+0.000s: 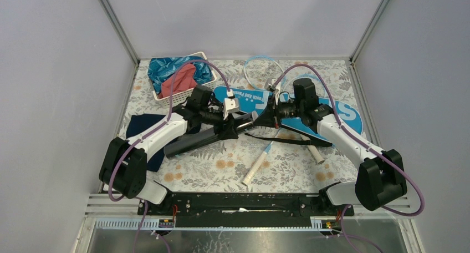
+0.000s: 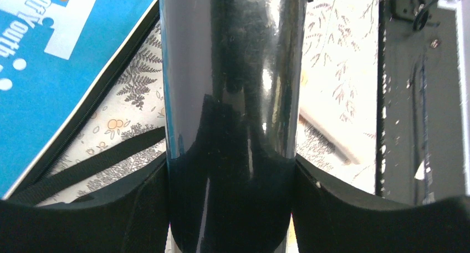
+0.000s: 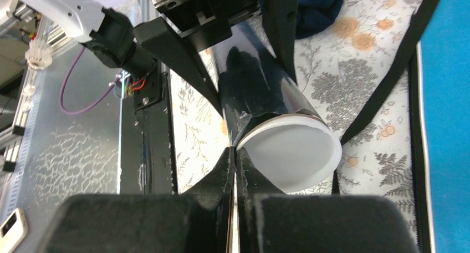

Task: Pack up the badminton gear
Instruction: Close the lid on the shuttle tube.

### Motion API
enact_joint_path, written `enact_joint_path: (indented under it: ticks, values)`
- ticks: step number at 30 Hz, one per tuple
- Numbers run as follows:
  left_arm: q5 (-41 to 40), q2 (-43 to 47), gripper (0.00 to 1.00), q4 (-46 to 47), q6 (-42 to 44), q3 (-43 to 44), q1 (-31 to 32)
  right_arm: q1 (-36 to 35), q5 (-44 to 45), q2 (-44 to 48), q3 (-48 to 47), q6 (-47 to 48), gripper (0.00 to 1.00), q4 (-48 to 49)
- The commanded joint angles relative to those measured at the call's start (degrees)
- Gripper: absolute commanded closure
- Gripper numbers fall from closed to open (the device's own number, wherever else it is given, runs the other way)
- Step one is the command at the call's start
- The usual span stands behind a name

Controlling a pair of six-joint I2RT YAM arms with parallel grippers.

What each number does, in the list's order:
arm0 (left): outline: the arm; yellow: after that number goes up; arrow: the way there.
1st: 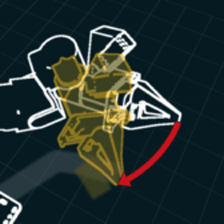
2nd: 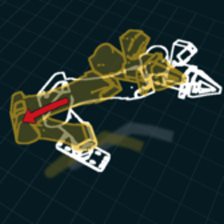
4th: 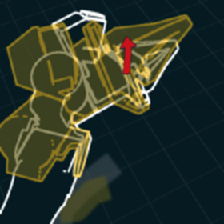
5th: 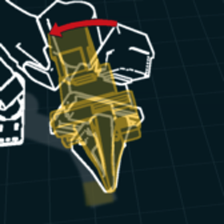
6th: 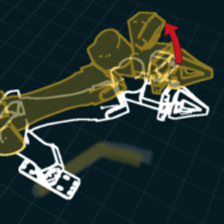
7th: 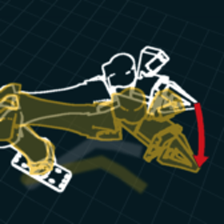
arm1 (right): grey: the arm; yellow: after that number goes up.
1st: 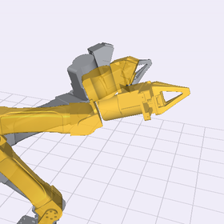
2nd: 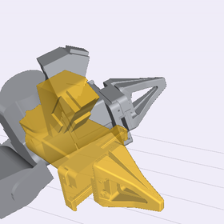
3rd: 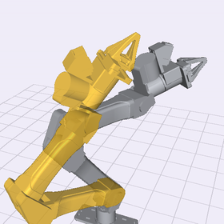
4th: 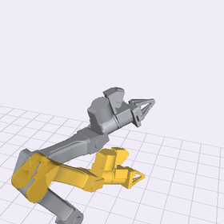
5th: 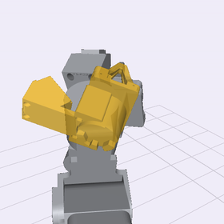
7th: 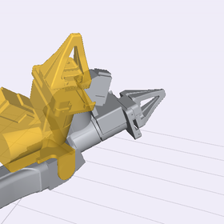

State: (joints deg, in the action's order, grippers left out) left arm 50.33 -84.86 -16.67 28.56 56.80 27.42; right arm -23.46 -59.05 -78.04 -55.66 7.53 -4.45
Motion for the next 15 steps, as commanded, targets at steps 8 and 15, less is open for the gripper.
enact_joint_path:
  ticks: [8,15]
  values:
    - [-2.4,0.6,1.00,-4.9,19.3,4.4,0.7,-2.8,-3.9,0.2,-3.2,8.4,0.92,-11.3]
    - [-2.3,0.4,1.00,-5.2,19.4,4.7,0.7,-2.8,-4.4,-0.4,-3.5,10.0,0.87,-12.9]
